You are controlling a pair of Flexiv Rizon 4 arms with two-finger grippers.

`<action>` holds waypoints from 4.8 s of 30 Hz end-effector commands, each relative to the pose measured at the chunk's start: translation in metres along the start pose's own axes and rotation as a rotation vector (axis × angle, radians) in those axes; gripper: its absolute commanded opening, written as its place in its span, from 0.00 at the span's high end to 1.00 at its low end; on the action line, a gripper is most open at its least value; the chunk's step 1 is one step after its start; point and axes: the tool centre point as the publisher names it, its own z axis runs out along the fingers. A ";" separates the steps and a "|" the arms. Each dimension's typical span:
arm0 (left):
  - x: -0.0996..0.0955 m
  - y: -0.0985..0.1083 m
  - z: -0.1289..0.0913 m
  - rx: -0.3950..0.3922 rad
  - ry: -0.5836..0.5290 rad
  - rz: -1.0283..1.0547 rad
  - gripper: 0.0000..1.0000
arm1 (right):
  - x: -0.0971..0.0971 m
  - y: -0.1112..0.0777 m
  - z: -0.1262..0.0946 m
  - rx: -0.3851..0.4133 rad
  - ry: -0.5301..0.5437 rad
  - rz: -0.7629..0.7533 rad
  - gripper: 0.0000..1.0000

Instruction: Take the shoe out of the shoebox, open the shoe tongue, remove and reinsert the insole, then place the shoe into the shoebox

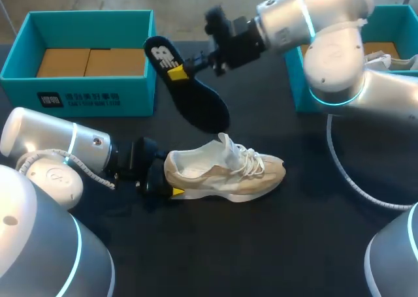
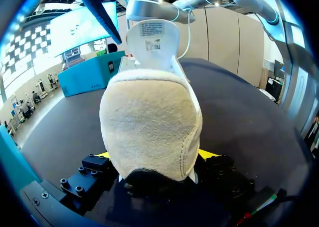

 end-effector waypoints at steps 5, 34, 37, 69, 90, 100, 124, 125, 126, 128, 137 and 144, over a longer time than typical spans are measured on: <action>0.001 0.002 -0.001 -0.004 -0.001 0.001 1.00 | 0.013 0.024 -0.025 -0.124 0.083 0.045 1.00; 0.001 0.002 -0.001 -0.004 -0.001 0.001 1.00 | 0.110 0.114 -0.056 -0.352 0.051 0.001 1.00; 0.001 0.002 -0.001 -0.004 -0.001 0.001 1.00 | 0.110 0.114 -0.056 -0.352 0.051 0.001 1.00; 0.001 0.002 -0.001 -0.004 -0.001 0.001 1.00 | 0.145 0.107 -0.107 -0.323 0.117 0.340 1.00; 0.001 0.002 -0.001 -0.004 -0.001 0.001 1.00 | 0.234 0.104 -0.136 -0.311 0.086 0.550 1.00; 0.001 0.002 -0.001 -0.004 -0.001 0.001 1.00 | 0.252 0.093 -0.134 -0.334 0.072 0.576 1.00; 0.001 0.002 -0.001 -0.004 -0.001 0.001 1.00 | 0.267 0.082 -0.127 -0.330 0.095 0.586 1.00; 0.001 0.002 -0.001 -0.004 -0.001 0.001 1.00 | 0.268 0.081 -0.127 -0.327 0.096 0.586 1.00; 0.001 0.002 -0.001 -0.004 -0.001 0.001 1.00 | 0.269 0.081 -0.127 -0.322 0.101 0.584 1.00; 0.001 0.002 -0.001 -0.004 -0.001 0.001 1.00 | 0.271 0.081 -0.128 -0.315 0.123 0.575 1.00; 0.001 0.002 -0.001 -0.004 -0.001 0.001 1.00 | 0.272 0.080 -0.128 -0.325 0.115 0.561 1.00; 0.001 0.002 -0.001 -0.004 -0.001 0.001 1.00 | 0.272 0.080 -0.128 -0.325 0.115 0.561 1.00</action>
